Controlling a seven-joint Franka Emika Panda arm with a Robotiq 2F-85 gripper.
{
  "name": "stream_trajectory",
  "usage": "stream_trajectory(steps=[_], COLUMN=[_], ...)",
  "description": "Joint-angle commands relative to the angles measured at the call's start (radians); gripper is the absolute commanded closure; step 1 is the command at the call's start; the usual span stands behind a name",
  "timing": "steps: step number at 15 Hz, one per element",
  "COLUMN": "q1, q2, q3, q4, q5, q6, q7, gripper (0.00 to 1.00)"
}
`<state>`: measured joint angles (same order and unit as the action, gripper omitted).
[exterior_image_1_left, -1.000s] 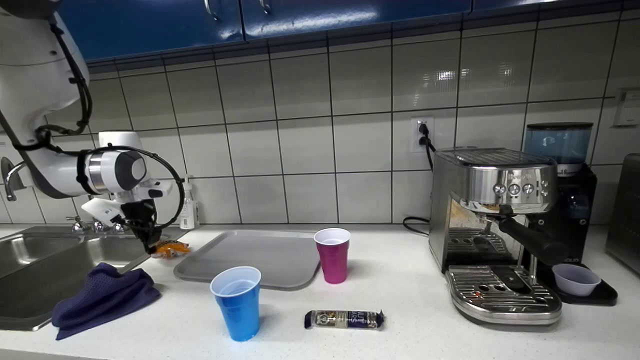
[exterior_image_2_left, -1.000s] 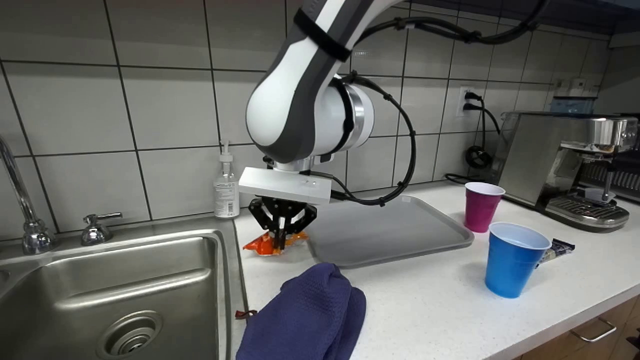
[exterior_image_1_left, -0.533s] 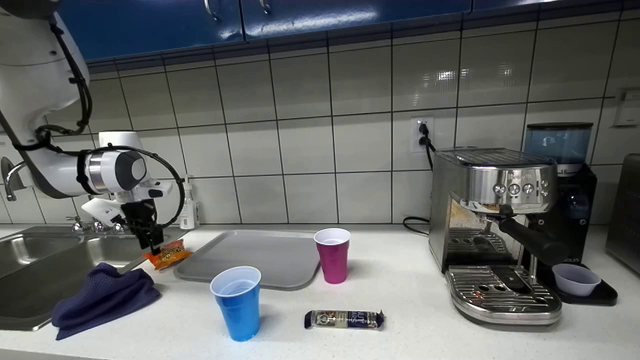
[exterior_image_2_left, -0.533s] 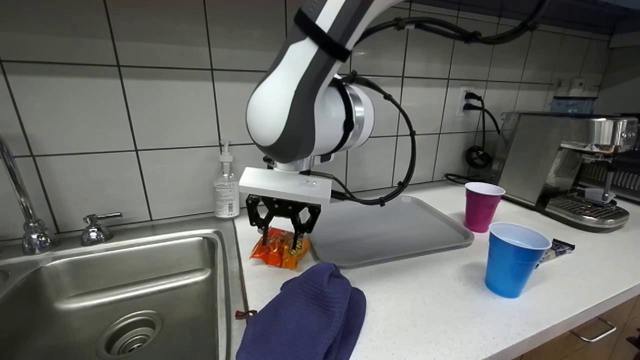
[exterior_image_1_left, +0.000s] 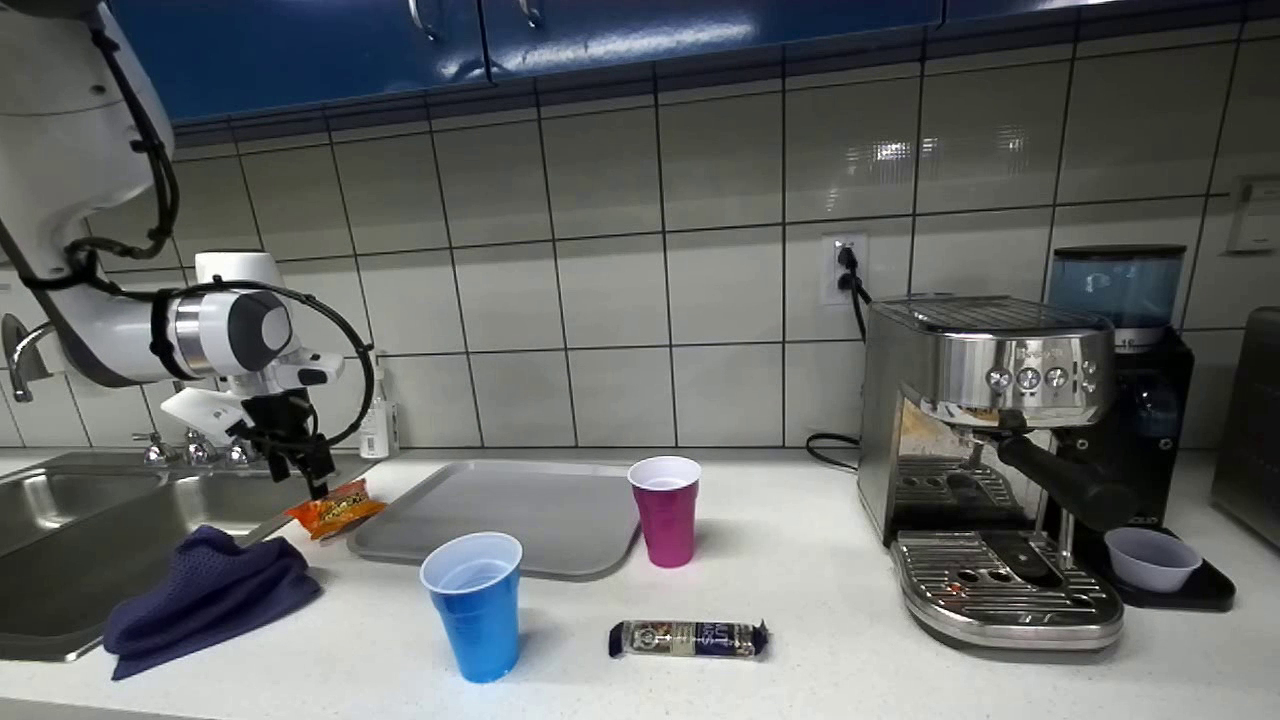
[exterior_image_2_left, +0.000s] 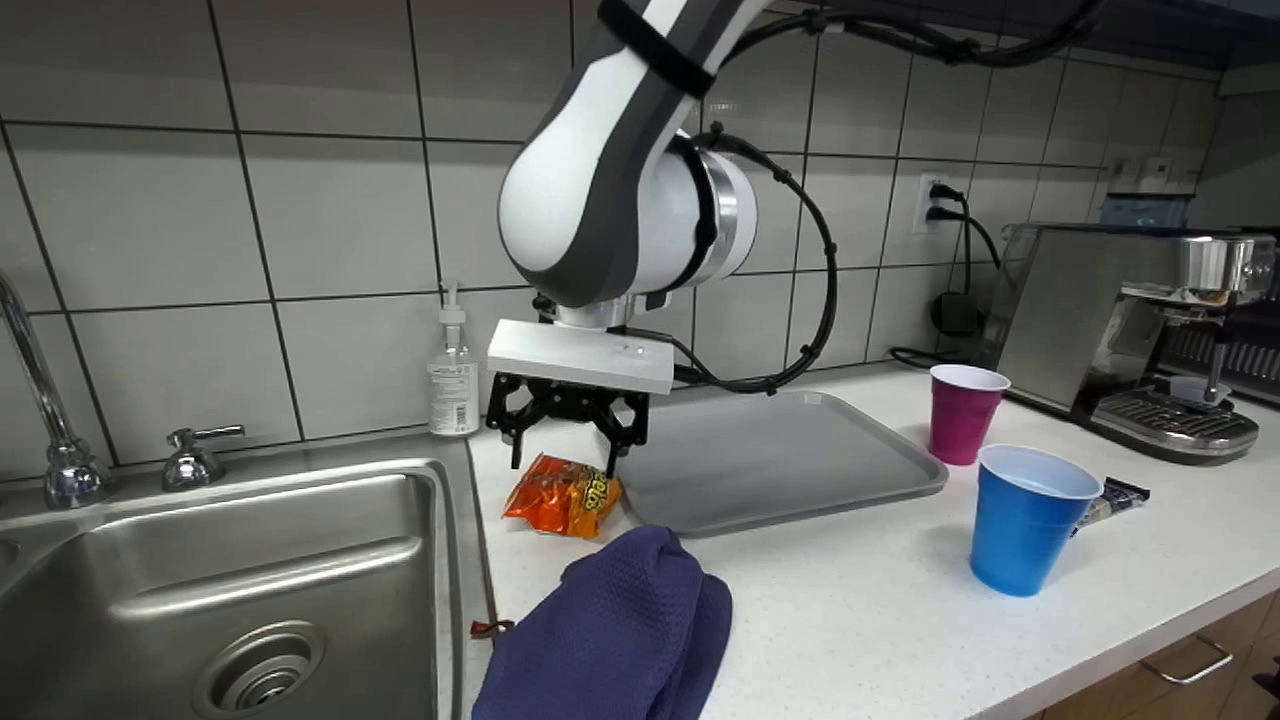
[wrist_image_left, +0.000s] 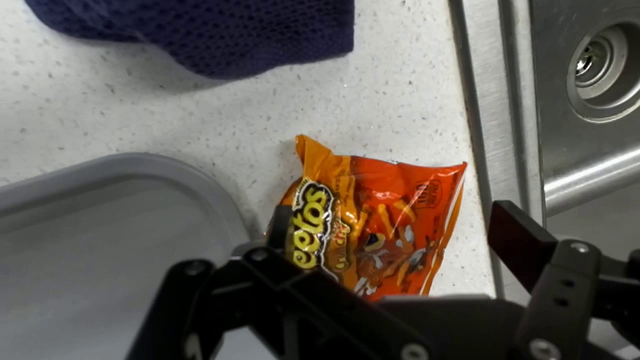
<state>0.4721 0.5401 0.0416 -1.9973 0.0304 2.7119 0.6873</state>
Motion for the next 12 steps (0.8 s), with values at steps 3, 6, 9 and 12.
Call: stream_trajectory(steps=[3, 6, 9, 12], q1=[-0.029, -0.041, -0.055, -0.076], q2=[-0.129, -0.189, -0.242, -0.280], q3=[0.024, 0.040, 0.065, 0.095], q4=[-0.097, -0.145, -0.194, -0.237], q5=[-0.017, -0.015, -0.009, -0.002], q6=[-0.082, -0.121, -0.162, -0.200], q7=[-0.089, -0.155, -0.229, -0.294], gripper=[0.00, 0.00, 0.00, 0.00])
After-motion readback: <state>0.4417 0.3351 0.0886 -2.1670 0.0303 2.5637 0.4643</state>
